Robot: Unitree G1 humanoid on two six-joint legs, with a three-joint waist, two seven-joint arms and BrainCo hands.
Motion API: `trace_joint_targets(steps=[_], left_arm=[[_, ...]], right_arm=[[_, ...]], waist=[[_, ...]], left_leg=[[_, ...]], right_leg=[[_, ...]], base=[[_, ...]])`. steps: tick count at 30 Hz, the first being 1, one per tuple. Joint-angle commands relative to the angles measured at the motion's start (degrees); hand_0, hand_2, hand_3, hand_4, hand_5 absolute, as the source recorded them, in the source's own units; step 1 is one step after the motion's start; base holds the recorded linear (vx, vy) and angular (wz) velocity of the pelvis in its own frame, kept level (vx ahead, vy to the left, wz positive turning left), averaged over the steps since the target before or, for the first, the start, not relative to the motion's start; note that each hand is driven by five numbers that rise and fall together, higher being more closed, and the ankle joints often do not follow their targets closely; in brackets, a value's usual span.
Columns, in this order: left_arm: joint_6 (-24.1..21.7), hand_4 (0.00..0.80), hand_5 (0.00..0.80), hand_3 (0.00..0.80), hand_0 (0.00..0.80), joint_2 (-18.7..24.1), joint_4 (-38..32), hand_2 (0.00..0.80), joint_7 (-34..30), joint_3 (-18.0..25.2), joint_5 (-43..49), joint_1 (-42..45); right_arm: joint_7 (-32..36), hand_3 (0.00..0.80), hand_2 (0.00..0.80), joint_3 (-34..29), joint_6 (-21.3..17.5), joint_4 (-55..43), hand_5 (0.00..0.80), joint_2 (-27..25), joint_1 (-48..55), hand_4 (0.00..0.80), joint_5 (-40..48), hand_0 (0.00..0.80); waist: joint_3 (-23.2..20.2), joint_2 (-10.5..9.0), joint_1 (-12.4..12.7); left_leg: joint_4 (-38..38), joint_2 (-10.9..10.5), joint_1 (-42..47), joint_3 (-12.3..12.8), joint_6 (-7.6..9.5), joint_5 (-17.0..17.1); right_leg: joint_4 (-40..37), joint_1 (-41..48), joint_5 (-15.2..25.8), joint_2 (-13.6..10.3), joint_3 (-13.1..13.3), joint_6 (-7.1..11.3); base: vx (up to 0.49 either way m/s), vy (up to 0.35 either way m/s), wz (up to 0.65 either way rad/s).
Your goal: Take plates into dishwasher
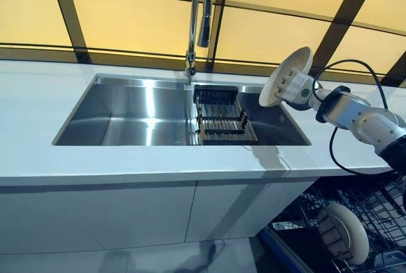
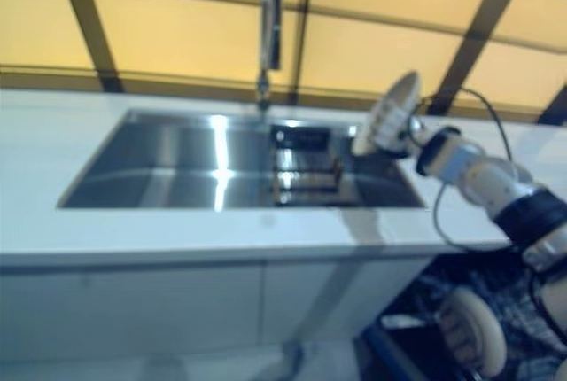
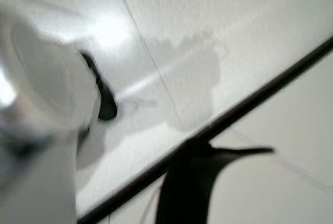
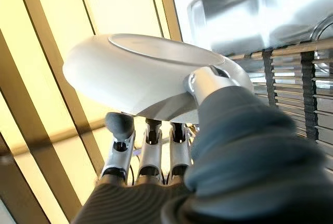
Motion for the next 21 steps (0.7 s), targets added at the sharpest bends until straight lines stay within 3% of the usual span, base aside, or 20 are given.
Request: trace_joint_targets(steps=[1, 9, 21], left_arm=[[-1.4, 0.0, 0.0, 0.0, 0.0, -0.5, 3.2, 0.0, -1.0, 0.1, 2.6, -0.8], [-1.9, 0.0, 0.0, 0.0, 0.0, -0.4, 3.7, 0.0, -2.4, 0.7, 5.1, -0.2], [-2.0, 0.0, 0.0, 0.0, 0.0, 0.3, 5.1, 0.0, -3.8, 1.5, 8.2, 0.6]], right_arm=[[-0.5, 0.8, 0.8, -3.7, 7.2, 1.9, 0.8, -4.6, -1.5, 0.8, 9.6, 0.8], [-3.1, 0.8, 0.8, -7.0, 11.4, 6.4, 0.8, -10.1, 2.5, 0.8, 21.8, 0.8], [-4.5, 0.8, 0.8, -15.2, 12.5, 11.3, 0.8, -17.3, 11.5, 0.8, 36.3, 0.8]], waist=[[-2.0, -1.68, 0.6], [-4.1, -1.23, -0.8], [-6.6, -1.27, -3.6]], left_leg=[[-0.1, -4.5, 4.7, 0.6, 3.81, -9.1], [0.0, -4.6, 6.3, 1.4, 4.14, -9.8], [0.5, -4.4, 7.8, 3.4, 4.35, -10.7]], right_leg=[[0.0, 0.0, 0.9, 0.2, -0.7, 4.49], [0.0, 1.0, 0.6, 0.4, 0.8, 4.55], [0.0, 1.1, 1.0, 1.1, 3.4, 4.7]], base=[[0.025, 0.018, -0.13], [0.03, 0.005, -0.11], [0.019, -0.009, -0.11]])
